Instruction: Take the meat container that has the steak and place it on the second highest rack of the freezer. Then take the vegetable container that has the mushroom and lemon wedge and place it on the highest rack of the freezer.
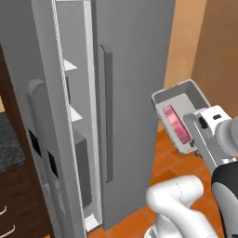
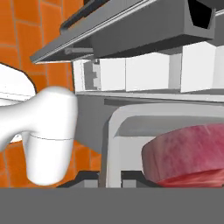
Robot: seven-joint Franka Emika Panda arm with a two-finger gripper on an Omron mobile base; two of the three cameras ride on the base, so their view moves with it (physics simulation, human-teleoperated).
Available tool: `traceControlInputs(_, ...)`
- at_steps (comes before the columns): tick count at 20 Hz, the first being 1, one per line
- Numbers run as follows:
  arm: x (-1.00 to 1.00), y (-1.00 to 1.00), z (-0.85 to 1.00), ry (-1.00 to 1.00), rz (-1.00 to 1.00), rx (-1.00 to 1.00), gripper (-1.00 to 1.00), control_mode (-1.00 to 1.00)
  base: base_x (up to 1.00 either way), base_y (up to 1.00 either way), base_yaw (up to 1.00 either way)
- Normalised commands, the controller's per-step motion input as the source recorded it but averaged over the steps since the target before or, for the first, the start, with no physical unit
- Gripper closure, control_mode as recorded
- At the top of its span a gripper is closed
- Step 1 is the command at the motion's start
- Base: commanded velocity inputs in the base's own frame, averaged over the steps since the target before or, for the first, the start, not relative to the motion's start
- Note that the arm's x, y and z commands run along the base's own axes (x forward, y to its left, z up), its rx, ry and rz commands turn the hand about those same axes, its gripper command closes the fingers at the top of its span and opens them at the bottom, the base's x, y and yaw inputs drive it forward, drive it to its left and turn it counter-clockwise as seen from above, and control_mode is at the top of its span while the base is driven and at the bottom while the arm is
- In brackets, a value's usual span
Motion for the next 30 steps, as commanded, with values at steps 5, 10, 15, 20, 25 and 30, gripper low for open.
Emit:
traceControlInputs(5, 0.0, 0.0, 0.0, 0.0, 0.0, 0.0, 1.0, 1.0, 0.32, -0.03, 0.59)
traceControlInputs(10, 0.0, 0.0, 0.0, 0.0, 0.0, 0.0, 1.0, 1.0, 0.49, 0.0, 0.44)
traceControlInputs(15, 0.0, 0.0, 0.0, 0.0, 0.0, 0.0, 1.0, 1.0, 0.59, -0.05, 0.3)
traceControlInputs(20, 0.0, 0.0, 0.0, 0.0, 0.0, 0.0, 1.0, 1.0, 0.41, 0.0, 0.17)
traceControlInputs(25, 0.0, 0.0, 0.0, 0.0, 0.0, 0.0, 1.0, 1.0, 0.45, -0.01, 0.16)
traceControlInputs(30, 0.0, 0.0, 0.0, 0.0, 0.0, 0.0, 1.0, 1.0, 0.37, 0.0, 0.08)
